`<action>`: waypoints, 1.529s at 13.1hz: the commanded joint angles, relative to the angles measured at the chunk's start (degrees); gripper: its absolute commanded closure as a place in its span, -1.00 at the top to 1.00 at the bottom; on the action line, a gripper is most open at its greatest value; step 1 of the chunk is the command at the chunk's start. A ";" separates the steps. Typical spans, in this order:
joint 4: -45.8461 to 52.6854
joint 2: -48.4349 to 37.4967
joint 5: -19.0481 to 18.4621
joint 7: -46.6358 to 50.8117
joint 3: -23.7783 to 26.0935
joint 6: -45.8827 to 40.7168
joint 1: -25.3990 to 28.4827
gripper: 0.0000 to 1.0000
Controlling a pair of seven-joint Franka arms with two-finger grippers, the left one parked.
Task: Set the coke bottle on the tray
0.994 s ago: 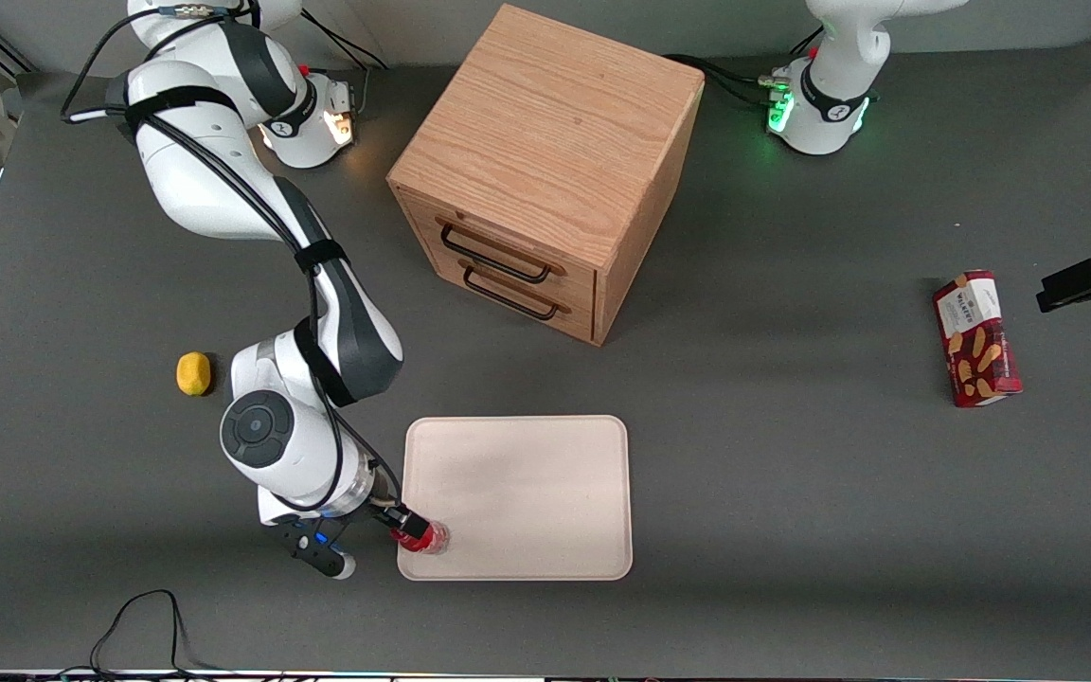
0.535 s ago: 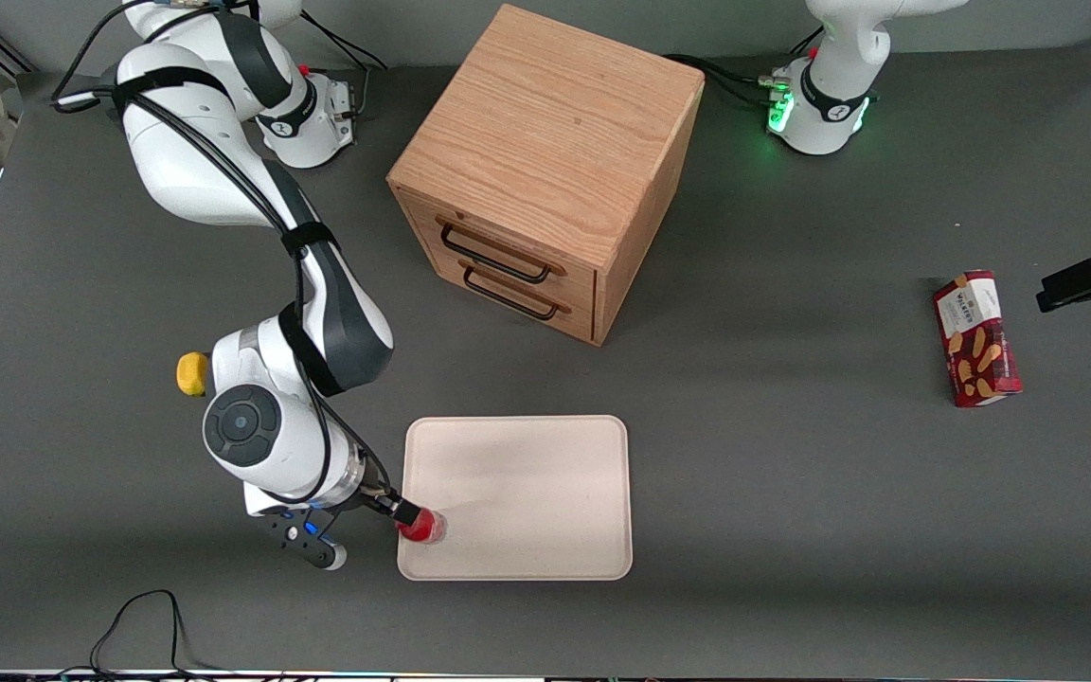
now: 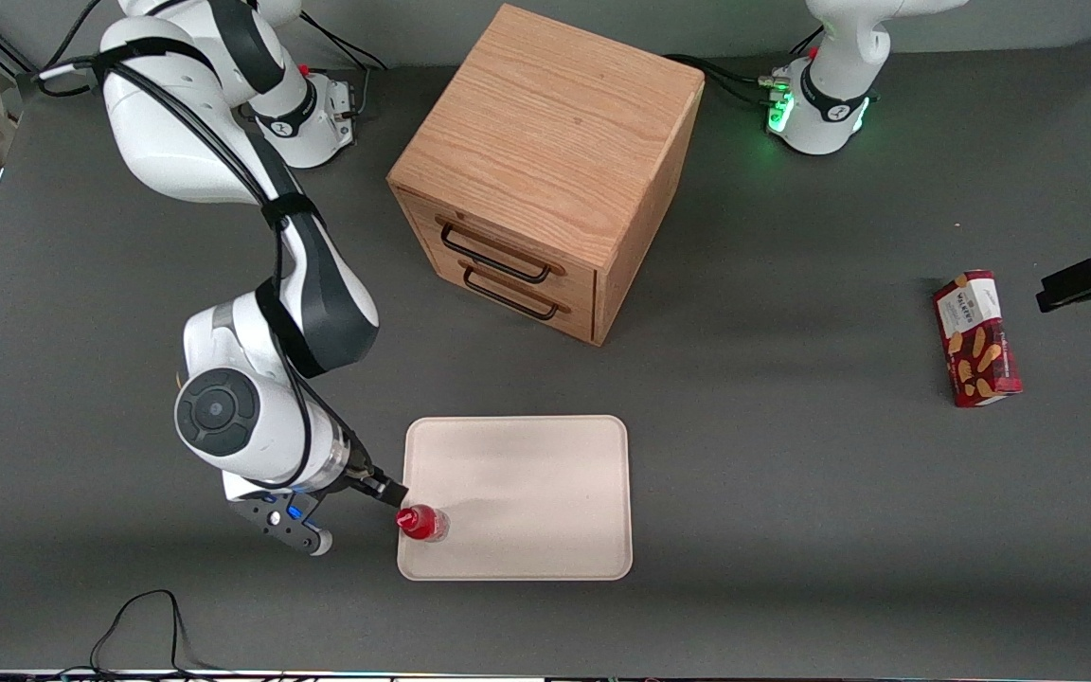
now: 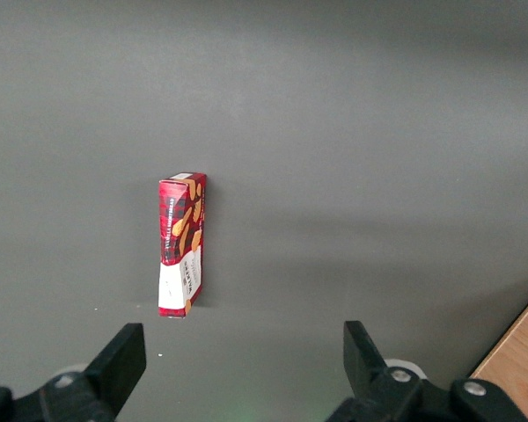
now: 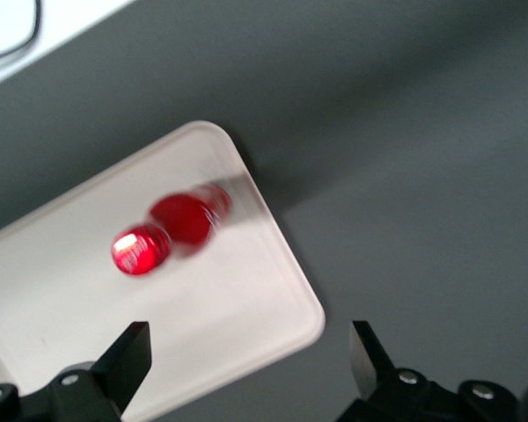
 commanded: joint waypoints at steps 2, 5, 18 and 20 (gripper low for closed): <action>-2.48 -5.78 0.09 -7.54 -0.18 -9.95 0.13 1.00; -18.25 -18.67 2.46 -17.63 -0.80 -10.24 -2.32 1.00; -58.40 -55.55 -0.26 -50.28 -12.75 -6.28 -0.05 1.00; -57.79 -55.73 -0.17 -49.33 -12.75 -6.55 -0.57 1.00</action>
